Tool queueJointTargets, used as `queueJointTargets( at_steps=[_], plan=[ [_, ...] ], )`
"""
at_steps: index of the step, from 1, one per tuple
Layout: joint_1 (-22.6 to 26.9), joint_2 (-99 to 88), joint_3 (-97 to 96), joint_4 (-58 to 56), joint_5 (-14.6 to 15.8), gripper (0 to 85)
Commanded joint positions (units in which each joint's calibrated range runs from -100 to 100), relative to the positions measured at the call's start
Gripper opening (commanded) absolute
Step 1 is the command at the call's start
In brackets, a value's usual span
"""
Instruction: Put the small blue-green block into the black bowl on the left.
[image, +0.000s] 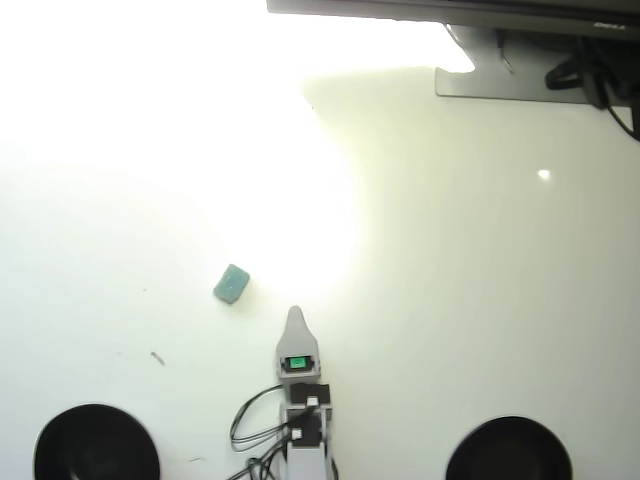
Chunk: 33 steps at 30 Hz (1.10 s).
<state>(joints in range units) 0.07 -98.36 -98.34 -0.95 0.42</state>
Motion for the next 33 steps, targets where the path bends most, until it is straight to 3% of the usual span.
queueJointTargets(
  at_steps=[1, 33],
  plan=[
    [1.2, -0.7, -1.7, -0.7, 0.1, 49.0],
    [0.8, -1.1, -1.7, -0.2, 0.0, 49.0]
  ],
)
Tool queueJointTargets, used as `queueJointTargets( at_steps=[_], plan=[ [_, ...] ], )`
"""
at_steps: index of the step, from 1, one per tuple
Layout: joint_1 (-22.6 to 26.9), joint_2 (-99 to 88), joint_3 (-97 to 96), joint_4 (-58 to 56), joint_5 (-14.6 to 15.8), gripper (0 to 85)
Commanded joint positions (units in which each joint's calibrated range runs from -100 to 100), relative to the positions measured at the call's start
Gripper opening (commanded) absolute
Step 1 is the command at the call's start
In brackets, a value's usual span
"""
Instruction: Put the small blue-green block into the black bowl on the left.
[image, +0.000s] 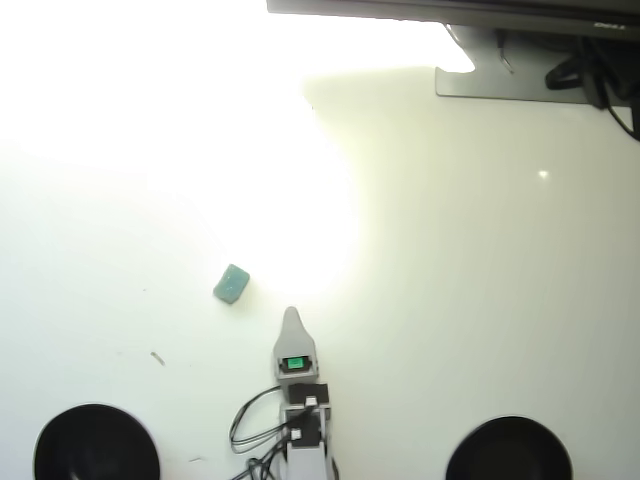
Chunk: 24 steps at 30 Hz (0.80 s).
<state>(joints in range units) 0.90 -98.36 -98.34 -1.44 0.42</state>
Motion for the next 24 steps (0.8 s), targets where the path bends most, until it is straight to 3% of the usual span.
queueJointTargets(
  at_steps=[1, 3, 6, 10, 15, 24],
  plan=[
    [-0.2, -1.1, -1.7, 0.6, -0.1, 48.8],
    [-0.5, -1.1, -1.7, 1.2, -1.6, 48.7],
    [-0.8, -1.1, -1.7, 2.3, -6.5, 48.8],
    [-1.0, -1.2, -0.2, 2.3, -7.1, 48.8],
    [0.0, -1.2, 4.9, -0.7, -10.2, 48.4],
    [9.0, 0.0, 15.3, -12.3, -13.4, 48.3]
  ],
)
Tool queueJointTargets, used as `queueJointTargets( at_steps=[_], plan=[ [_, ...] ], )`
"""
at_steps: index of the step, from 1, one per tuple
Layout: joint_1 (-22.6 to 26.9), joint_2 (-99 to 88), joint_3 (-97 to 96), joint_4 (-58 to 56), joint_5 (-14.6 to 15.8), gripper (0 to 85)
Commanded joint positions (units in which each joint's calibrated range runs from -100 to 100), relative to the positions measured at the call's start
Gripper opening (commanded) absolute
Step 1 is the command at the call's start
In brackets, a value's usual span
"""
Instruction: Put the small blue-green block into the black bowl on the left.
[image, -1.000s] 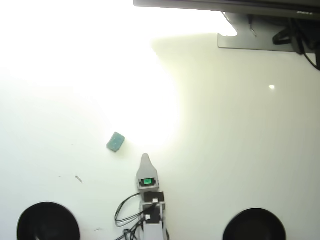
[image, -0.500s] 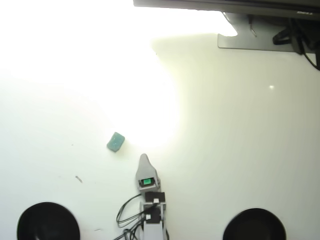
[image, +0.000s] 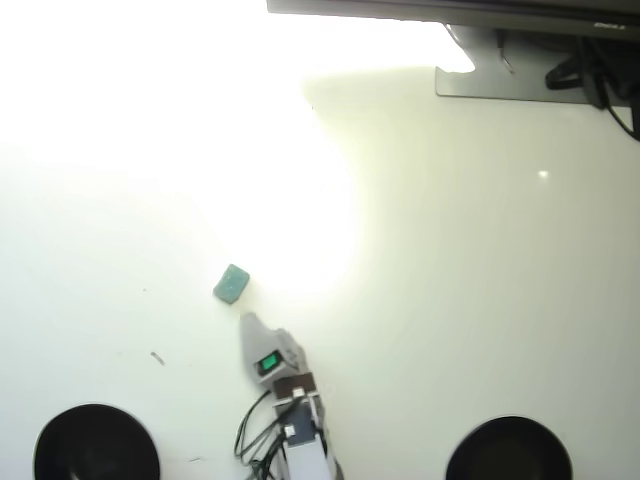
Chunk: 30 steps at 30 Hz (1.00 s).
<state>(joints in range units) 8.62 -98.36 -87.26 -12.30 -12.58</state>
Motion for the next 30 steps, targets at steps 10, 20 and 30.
queueJointTargets(
  at_steps=[10, 20, 30],
  plan=[
    [6.7, 22.9, 18.5, -3.2, -0.3, 48.2],
    [8.5, 39.4, 31.1, -6.8, 1.5, 47.9],
    [8.4, 50.5, 32.5, -4.7, 2.2, 47.8]
  ],
)
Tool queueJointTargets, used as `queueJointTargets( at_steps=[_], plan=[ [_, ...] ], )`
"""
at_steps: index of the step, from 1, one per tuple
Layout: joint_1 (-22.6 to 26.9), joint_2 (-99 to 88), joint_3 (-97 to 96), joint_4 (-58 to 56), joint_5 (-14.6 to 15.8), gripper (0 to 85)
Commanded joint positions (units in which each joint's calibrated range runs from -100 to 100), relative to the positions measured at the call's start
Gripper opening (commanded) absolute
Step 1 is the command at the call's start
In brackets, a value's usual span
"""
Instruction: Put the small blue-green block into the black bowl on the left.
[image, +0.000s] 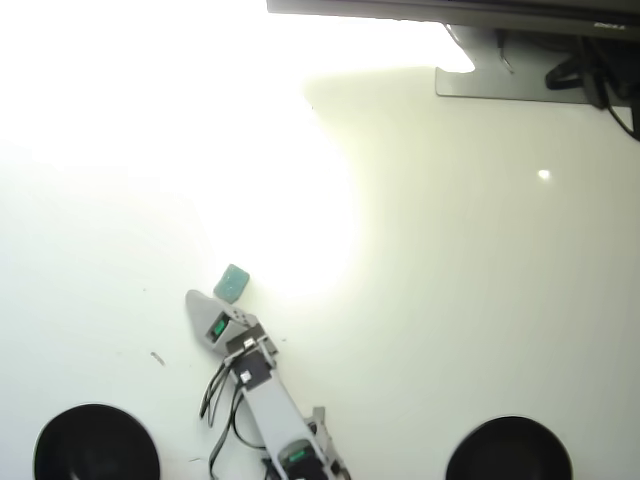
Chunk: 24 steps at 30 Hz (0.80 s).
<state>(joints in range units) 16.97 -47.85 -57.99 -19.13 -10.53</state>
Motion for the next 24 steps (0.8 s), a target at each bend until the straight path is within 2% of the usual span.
queueJointTargets(
  at_steps=[1, 24],
  plan=[
    [0.0, 0.9, 3.3, 2.5, 0.2, 47.8],
    [-1.4, 15.7, 11.1, 4.1, 0.1, 46.0]
  ],
)
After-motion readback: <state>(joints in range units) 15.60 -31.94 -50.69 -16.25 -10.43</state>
